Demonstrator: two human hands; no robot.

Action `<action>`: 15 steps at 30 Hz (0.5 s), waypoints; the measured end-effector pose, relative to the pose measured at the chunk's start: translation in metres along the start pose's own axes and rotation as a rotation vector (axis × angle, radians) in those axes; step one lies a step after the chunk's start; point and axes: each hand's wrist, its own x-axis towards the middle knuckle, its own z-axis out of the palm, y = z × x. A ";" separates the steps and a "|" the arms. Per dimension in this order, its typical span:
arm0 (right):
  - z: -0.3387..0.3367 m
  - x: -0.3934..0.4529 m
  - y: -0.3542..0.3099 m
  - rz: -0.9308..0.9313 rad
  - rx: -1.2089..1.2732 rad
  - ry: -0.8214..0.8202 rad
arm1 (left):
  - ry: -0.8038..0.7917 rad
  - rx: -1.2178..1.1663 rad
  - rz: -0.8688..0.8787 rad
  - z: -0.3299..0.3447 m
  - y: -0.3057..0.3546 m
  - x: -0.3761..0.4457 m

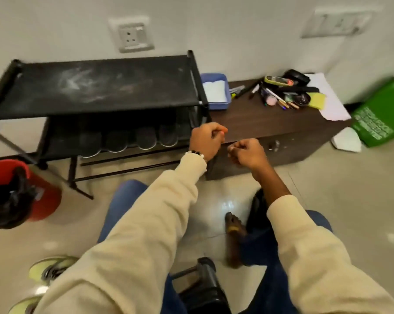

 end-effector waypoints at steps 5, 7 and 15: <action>-0.049 0.013 0.096 0.250 0.014 0.115 | -0.395 0.152 -0.062 0.118 -0.018 -0.004; -0.064 0.021 0.138 0.346 -0.011 0.170 | -0.509 0.202 -0.092 0.157 -0.031 -0.008; -0.066 0.042 0.303 0.831 -0.050 0.271 | -0.873 0.536 -0.168 0.272 -0.108 -0.033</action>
